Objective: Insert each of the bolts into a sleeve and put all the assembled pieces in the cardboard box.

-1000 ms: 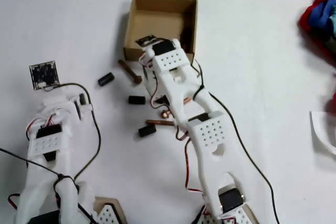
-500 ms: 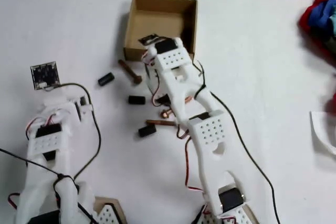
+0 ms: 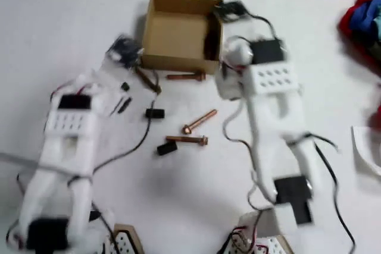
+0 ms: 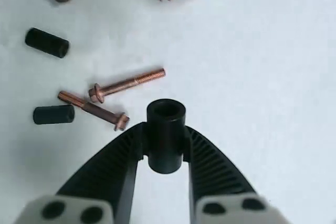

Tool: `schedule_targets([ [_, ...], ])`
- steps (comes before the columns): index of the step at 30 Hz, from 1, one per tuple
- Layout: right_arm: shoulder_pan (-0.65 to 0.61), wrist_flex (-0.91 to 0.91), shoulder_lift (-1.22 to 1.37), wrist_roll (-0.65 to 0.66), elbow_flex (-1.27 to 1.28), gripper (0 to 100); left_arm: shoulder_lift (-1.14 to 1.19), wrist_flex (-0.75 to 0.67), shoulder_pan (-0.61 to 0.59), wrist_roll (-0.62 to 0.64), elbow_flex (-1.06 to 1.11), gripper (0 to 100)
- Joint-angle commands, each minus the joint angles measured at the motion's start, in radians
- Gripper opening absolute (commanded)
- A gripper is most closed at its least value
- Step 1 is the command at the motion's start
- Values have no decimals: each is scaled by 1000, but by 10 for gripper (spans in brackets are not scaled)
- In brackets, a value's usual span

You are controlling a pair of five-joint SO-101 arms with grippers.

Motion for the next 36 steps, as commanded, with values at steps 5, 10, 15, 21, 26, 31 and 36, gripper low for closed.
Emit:
schedule_targets([
  [5,179,-231,-295,35,476,21,586,272,38,-158,-657,234],
  [10,219,-292,-328,35,572,21,760,493,78,-373,-938,234],
  [15,223,-294,-329,35,577,21,868,543,107,-621,-1087,234],
  [21,225,-289,-334,35,578,21,1003,540,132,-859,-1171,234],
  [26,245,-288,-334,35,578,21,1106,543,132,-914,-1267,234],
  [31,286,-288,-331,35,588,21,1128,557,130,-916,-1362,235],
  [36,291,-294,-328,35,612,21,1138,631,152,-918,-1481,235],
])
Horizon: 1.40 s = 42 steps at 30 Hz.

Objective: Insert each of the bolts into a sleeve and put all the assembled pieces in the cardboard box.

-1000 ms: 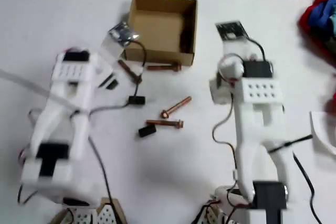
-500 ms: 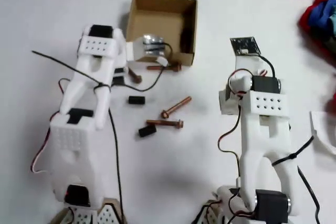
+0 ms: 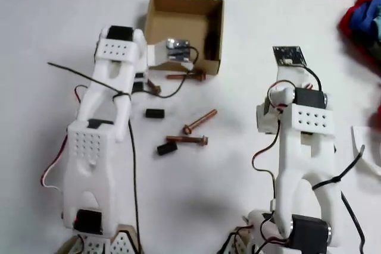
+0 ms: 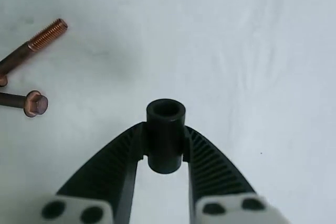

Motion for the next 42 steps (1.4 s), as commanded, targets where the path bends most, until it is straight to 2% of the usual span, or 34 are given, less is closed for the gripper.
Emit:
schedule_targets([
  [1,8,-10,-44,8,-2,21,-8,34,34,-181,-96,235],
  [8,8,-24,-45,8,-3,21,37,26,92,-193,-105,234],
  [12,21,-19,-50,8,-2,21,97,26,86,-245,-105,234],
  [17,64,-21,-50,9,-2,21,144,23,78,-245,-105,234],
  [27,67,-19,-51,9,-2,21,180,21,75,-245,-105,229],
  [29,67,-19,-51,9,-2,21,184,21,72,-245,-104,182],
  [32,67,-19,-51,9,-2,21,184,17,60,-239,-102,24],
  [42,67,-19,-51,8,0,21,167,61,41,-238,-107,23],
])
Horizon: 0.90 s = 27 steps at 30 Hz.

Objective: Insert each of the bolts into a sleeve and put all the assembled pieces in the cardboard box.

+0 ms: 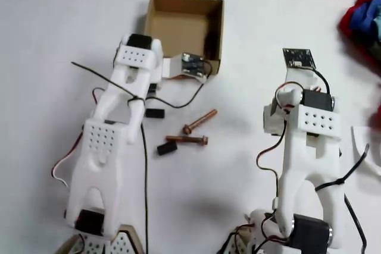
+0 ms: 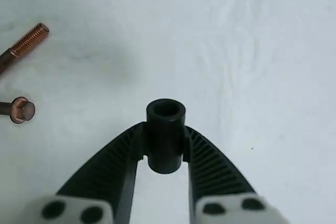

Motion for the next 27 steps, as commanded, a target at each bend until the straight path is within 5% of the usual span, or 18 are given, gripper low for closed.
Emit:
schedule_targets([
  [1,10,-7,-51,5,-5,21,-28,49,-28,-222,-21,23],
  [7,8,-7,-51,-2,-5,21,-115,273,14,-25,-19,23],
  [20,5,-12,-51,-3,-5,21,-318,284,-69,763,-10,23],
  [27,5,-13,-51,-3,-9,21,-316,249,-101,671,-8,24],
])
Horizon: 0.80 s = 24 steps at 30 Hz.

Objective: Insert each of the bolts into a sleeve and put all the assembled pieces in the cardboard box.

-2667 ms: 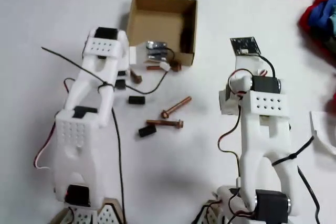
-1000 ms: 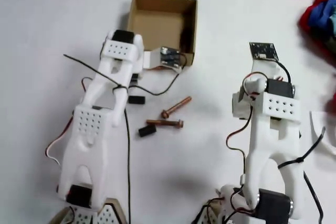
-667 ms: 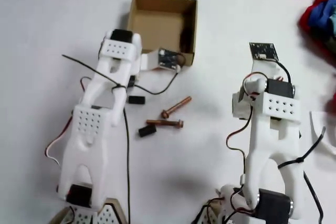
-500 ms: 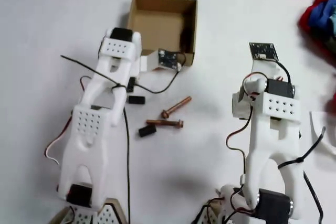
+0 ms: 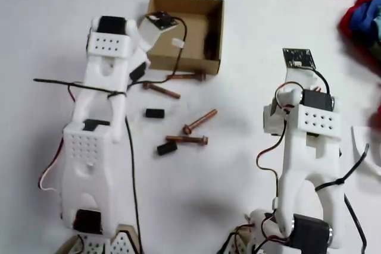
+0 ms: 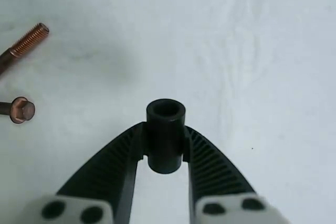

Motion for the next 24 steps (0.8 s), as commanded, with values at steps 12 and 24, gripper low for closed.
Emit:
schedule_targets([
  [12,5,-27,-45,-2,-9,21,91,-118,152,822,-18,24],
  [24,5,-30,-44,2,-5,21,160,-127,157,1307,-38,376],
])
